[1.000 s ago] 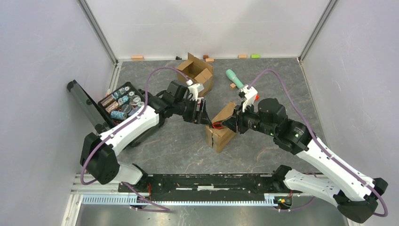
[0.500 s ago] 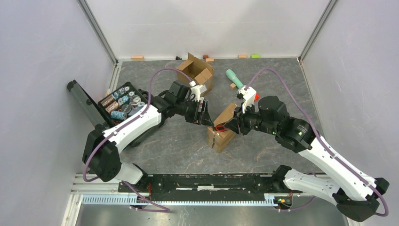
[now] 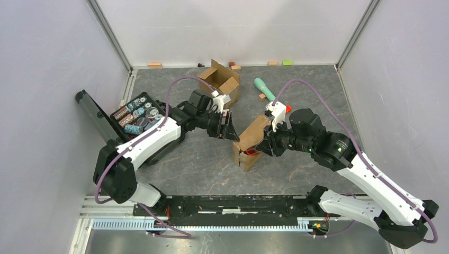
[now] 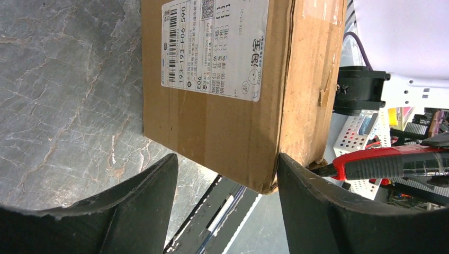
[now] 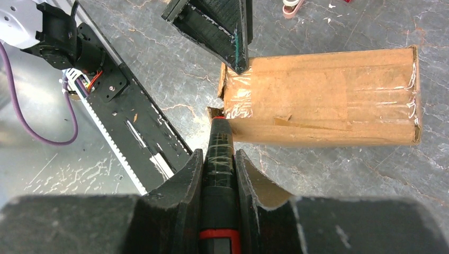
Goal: Unpack the express box
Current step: Cut the express box at the center of the board.
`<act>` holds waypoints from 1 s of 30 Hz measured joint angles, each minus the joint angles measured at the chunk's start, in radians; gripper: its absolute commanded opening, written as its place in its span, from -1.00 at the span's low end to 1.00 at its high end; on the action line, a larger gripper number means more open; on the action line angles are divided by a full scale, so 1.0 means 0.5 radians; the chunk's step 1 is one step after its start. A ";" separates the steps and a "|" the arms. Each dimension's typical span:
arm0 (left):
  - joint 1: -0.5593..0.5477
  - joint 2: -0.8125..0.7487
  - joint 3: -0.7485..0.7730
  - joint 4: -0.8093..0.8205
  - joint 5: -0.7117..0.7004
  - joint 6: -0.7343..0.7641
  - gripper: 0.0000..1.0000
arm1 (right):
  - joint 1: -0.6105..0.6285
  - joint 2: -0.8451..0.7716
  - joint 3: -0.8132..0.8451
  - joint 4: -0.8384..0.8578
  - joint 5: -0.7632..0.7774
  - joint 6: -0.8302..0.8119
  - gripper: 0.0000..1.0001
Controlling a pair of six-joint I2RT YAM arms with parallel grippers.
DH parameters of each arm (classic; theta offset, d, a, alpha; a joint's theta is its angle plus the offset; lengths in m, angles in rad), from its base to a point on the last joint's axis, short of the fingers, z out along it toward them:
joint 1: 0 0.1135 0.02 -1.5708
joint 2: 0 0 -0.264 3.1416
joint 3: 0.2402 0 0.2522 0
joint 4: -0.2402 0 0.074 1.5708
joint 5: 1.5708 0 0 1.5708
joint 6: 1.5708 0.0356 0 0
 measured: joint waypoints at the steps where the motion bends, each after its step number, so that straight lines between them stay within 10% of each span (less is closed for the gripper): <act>1: 0.006 -0.001 -0.004 0.001 0.006 0.000 0.46 | 0.000 0.000 0.000 -0.005 -0.002 -0.002 -1.00; 30: 0.027 -0.036 -0.008 -0.013 -0.008 0.002 0.52 | 0.006 -0.003 -0.140 0.417 0.101 0.127 -1.00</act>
